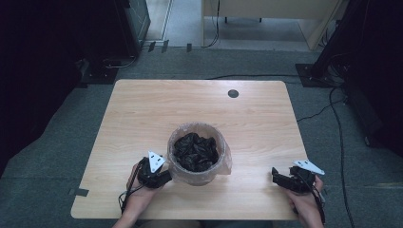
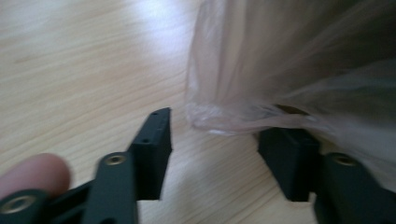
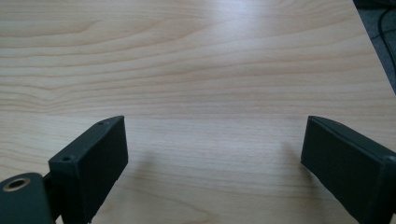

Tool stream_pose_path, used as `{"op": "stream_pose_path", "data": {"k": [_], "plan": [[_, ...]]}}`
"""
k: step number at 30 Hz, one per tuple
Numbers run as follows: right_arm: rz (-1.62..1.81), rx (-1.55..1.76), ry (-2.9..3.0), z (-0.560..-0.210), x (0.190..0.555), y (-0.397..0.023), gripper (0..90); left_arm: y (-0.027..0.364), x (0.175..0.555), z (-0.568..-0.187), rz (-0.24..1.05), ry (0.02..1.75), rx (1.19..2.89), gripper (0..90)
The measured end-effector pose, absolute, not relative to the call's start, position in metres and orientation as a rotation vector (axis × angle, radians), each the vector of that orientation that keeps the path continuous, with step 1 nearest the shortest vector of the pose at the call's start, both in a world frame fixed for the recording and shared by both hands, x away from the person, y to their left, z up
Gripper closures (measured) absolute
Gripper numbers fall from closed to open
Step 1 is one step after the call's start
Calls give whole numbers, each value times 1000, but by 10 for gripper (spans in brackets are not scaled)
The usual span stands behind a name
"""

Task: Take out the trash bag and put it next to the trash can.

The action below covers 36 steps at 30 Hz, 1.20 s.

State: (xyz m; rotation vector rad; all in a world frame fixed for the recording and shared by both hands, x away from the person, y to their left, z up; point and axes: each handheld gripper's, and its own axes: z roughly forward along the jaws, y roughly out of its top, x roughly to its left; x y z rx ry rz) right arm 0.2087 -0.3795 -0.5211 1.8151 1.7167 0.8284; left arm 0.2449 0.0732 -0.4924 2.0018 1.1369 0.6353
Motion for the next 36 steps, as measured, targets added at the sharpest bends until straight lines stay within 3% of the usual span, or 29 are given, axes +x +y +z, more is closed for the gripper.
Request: {"op": "stream_pose_path", "data": {"k": [3, 14, 26, 36], "plan": [[856, 1771, 1723, -514, 203, -363, 75, 70, 242, -493, 629, 1121, 1972, 657], [952, 1686, 1809, -509, 193, -315, 75, 75, 236, -488, 563, 1056, 1924, 840], [1006, 1596, 1956, -514, 200, -253, 74, 79, 236, -484, 501, 1067, 1879, 865], [1063, 1497, 1892, -508, 203, -235, 78, 81, 236, -483, 468, 1073, 1858, 870]]}}
